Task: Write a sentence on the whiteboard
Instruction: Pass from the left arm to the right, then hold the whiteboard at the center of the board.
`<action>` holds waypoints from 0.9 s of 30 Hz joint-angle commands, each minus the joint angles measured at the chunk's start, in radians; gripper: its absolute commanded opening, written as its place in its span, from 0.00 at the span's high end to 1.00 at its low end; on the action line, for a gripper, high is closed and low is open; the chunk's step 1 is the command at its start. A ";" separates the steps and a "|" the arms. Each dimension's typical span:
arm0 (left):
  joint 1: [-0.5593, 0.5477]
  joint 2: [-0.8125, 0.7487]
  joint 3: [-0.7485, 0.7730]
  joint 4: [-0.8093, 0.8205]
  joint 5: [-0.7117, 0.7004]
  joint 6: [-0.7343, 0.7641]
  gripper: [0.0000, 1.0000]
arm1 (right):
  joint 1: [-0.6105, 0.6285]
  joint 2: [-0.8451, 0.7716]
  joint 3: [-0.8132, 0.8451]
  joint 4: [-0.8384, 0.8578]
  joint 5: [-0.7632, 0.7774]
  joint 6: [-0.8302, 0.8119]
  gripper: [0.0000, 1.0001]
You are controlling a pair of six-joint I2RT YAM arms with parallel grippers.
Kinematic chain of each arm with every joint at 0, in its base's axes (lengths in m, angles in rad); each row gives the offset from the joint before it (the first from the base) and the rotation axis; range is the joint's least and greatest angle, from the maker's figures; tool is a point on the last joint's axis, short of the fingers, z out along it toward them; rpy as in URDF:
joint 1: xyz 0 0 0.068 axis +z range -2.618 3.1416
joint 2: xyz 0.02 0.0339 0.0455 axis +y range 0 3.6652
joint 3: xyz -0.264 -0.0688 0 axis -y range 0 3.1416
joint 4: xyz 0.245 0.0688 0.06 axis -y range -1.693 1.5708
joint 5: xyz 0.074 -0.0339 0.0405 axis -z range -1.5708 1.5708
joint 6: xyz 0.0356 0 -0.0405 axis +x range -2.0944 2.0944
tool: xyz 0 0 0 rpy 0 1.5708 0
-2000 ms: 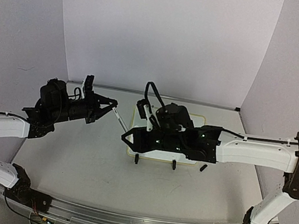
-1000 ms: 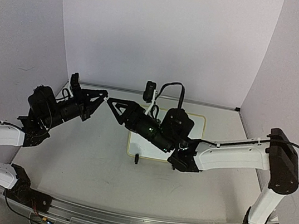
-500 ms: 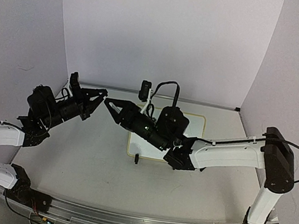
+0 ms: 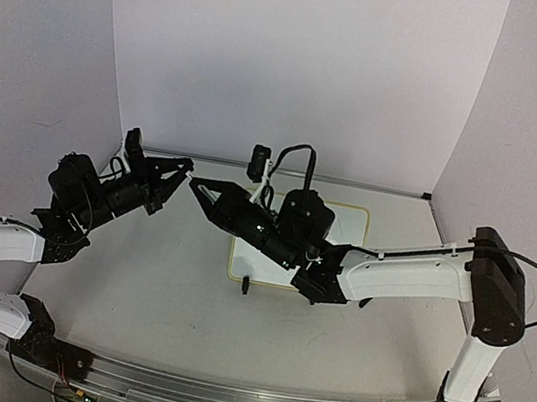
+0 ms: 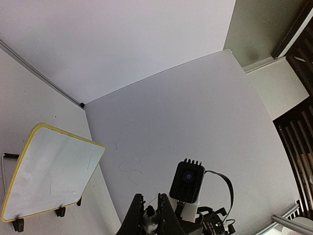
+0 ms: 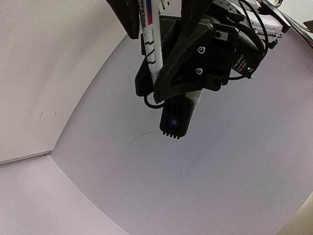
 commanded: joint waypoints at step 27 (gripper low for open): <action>0.003 -0.082 0.144 -0.531 0.220 0.305 0.14 | 0.003 -0.318 -0.099 -0.465 0.379 -0.264 1.00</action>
